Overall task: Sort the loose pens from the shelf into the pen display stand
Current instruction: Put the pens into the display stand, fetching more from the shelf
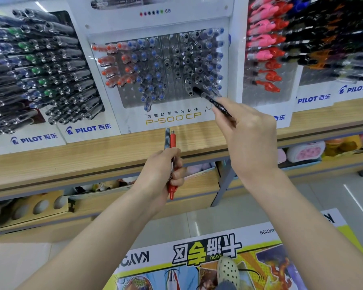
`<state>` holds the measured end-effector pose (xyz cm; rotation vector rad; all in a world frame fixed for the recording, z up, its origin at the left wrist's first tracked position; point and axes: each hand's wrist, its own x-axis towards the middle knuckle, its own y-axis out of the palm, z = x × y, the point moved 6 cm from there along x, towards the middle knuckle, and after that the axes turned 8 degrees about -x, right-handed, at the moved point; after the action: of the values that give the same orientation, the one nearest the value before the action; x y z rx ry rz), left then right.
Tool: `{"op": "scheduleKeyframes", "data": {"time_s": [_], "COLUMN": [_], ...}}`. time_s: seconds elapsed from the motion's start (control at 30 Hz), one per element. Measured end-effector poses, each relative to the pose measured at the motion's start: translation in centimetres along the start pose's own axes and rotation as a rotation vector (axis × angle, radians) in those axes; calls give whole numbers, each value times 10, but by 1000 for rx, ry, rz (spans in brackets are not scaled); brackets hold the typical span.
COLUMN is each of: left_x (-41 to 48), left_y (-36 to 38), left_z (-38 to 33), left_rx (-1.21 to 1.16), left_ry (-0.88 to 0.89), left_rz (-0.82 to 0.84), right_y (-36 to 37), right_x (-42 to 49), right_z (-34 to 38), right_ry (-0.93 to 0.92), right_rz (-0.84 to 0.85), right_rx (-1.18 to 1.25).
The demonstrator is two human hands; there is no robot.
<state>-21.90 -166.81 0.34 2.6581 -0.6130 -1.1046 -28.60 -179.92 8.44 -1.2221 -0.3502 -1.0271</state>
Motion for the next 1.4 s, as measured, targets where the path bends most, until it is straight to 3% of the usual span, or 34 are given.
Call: {"op": "scheduleKeyframes", "data": {"time_s": [0.67, 0.87, 1.1, 1.27, 1.4], "left_x": [4, 5, 9, 10, 6], "left_y": [4, 3, 2, 0, 0], "left_z": [-10, -11, -14, -20, -22], "left_rx": [0, 10, 6, 26, 8], "left_ry": [21, 15, 14, 33, 44], "left_rz": [42, 46, 67, 79, 123], "right_y": [27, 38, 27, 33, 36], "right_x": [23, 31, 19, 25, 30], "right_z": [13, 13, 17, 21, 11], "right_ry": [-55, 3, 79, 6, 49], "right_rz": [128, 242, 140, 84, 85], "right_rx": [-89, -130, 38, -41, -95]}}
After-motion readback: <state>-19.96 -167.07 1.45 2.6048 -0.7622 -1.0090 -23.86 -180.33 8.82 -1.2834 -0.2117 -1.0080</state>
